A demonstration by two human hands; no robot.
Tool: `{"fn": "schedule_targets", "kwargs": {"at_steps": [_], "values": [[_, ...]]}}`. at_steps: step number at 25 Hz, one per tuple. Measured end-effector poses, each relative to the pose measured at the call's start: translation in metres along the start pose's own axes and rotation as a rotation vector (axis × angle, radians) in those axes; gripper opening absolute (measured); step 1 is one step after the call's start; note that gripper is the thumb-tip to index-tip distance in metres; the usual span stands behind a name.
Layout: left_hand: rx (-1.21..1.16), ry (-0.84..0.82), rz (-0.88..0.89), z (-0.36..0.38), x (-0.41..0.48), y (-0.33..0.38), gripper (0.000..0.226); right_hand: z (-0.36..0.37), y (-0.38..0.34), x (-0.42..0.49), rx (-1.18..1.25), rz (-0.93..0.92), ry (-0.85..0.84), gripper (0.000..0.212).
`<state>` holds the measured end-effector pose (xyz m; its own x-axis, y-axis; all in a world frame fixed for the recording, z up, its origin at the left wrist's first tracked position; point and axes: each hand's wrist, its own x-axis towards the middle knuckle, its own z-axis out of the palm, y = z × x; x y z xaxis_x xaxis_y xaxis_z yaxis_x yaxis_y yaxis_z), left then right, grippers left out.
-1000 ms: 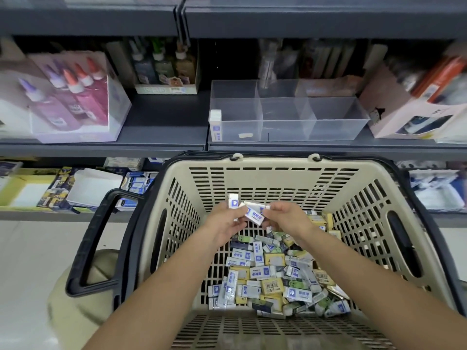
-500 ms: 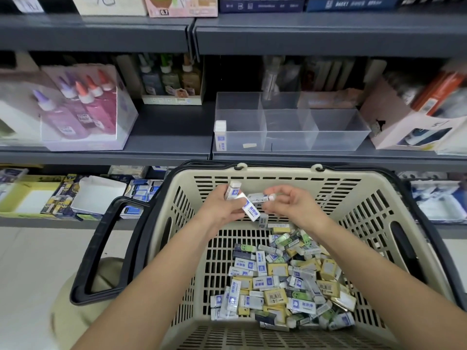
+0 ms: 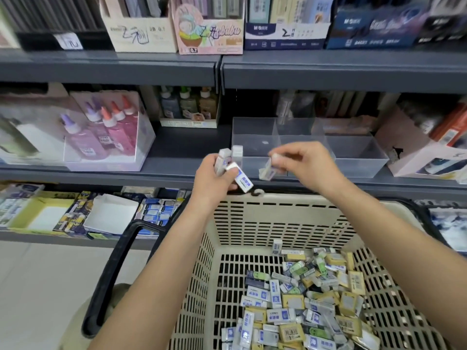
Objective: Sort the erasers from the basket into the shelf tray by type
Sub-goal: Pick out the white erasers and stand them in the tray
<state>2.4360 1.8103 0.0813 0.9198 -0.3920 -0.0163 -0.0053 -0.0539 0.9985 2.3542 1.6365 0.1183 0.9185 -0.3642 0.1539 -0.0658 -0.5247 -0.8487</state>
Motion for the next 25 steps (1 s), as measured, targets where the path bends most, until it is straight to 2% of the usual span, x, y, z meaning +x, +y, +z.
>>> {"fn": "schedule_targets", "kwargs": {"at_steps": [3,5,8,12,16,19,21,23,25], "values": [[-0.041,0.13,-0.033,-0.005,0.02,0.0,0.015,0.002,-0.01,0.046,-0.258,-0.092,0.1,0.013],[-0.032,0.144,-0.048,-0.008,0.031,-0.003,0.013,0.011,-0.014,0.071,-0.379,-0.118,0.126,0.016],[-0.049,0.091,-0.064,-0.008,0.039,-0.008,0.01,0.033,-0.011,0.096,-0.382,-0.069,0.037,0.017],[-0.092,0.065,-0.081,-0.004,0.044,-0.016,0.007,0.053,-0.001,0.114,-0.348,0.096,-0.159,0.012],[-0.164,0.064,-0.089,-0.003,0.048,-0.016,0.007,0.059,0.005,0.109,-0.457,0.076,-0.307,0.021],[-0.172,0.047,-0.088,-0.002,0.047,-0.015,0.006,0.055,0.0,0.098,-0.486,-0.006,-0.205,0.026],[-0.186,0.036,-0.084,-0.001,0.046,-0.012,0.003,0.05,-0.006,0.086,-0.362,-0.046,-0.096,0.023],[-0.218,0.017,-0.079,-0.002,0.045,-0.011,0.012,0.047,-0.012,0.07,-0.263,-0.053,-0.112,0.017],[-0.236,-0.026,-0.069,-0.001,0.043,-0.009,0.019,0.049,-0.016,0.057,-0.265,-0.033,-0.186,0.018]]}}
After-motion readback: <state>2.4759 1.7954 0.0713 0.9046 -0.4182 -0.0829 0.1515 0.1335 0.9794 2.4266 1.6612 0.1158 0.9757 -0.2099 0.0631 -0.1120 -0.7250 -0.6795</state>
